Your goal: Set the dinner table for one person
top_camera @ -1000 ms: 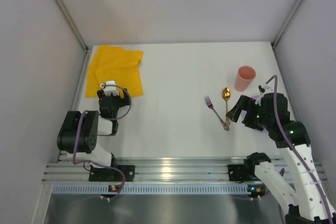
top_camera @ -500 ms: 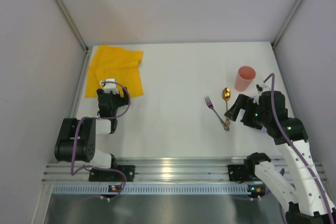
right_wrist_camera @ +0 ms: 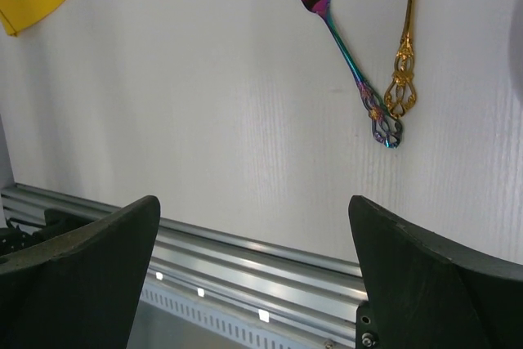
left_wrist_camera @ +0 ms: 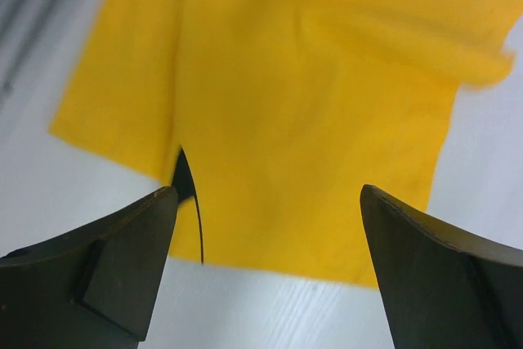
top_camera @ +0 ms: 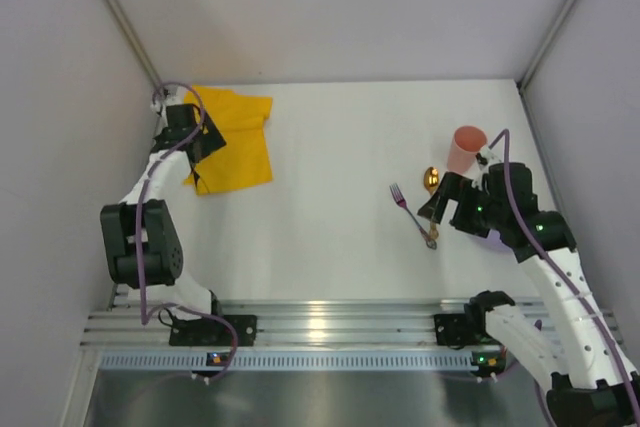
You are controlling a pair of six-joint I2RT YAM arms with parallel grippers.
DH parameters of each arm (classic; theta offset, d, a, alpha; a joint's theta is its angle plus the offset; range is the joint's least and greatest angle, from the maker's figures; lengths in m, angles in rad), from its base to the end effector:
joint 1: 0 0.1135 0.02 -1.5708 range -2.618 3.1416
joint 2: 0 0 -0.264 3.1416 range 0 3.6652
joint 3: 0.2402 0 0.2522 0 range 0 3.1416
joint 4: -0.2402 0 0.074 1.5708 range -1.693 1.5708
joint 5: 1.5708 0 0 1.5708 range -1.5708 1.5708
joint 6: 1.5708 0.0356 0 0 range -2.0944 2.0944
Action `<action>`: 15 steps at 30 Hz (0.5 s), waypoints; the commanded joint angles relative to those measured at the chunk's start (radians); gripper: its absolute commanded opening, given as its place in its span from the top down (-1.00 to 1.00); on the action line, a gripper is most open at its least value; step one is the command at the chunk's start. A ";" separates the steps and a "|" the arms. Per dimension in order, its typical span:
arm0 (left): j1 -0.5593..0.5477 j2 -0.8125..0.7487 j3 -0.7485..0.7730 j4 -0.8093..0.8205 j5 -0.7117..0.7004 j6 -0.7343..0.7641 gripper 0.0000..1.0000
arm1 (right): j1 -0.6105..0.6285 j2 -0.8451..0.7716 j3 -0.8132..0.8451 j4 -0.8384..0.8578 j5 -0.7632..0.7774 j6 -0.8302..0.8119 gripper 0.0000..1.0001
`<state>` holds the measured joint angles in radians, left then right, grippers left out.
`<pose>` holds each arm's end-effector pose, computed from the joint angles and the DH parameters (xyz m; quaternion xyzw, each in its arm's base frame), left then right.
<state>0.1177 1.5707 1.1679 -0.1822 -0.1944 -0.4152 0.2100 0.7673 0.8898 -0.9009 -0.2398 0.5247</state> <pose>0.3564 0.0491 0.2765 -0.2752 0.8338 0.0148 0.4784 0.1382 0.0381 0.3100 0.0979 0.9118 0.2406 0.3180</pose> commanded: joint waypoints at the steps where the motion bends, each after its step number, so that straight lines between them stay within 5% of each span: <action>1: -0.129 0.019 0.007 -0.272 0.072 -0.010 -0.98 | 0.023 -0.005 -0.005 0.075 -0.020 -0.006 -1.00; 15: -0.348 0.293 0.173 -0.399 0.026 -0.066 -0.89 | 0.032 -0.062 -0.011 0.008 0.036 -0.046 -1.00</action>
<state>-0.2203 1.8126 1.3006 -0.5129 -0.1246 -0.4496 0.2295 0.7197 0.8566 -0.8753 -0.2325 0.5072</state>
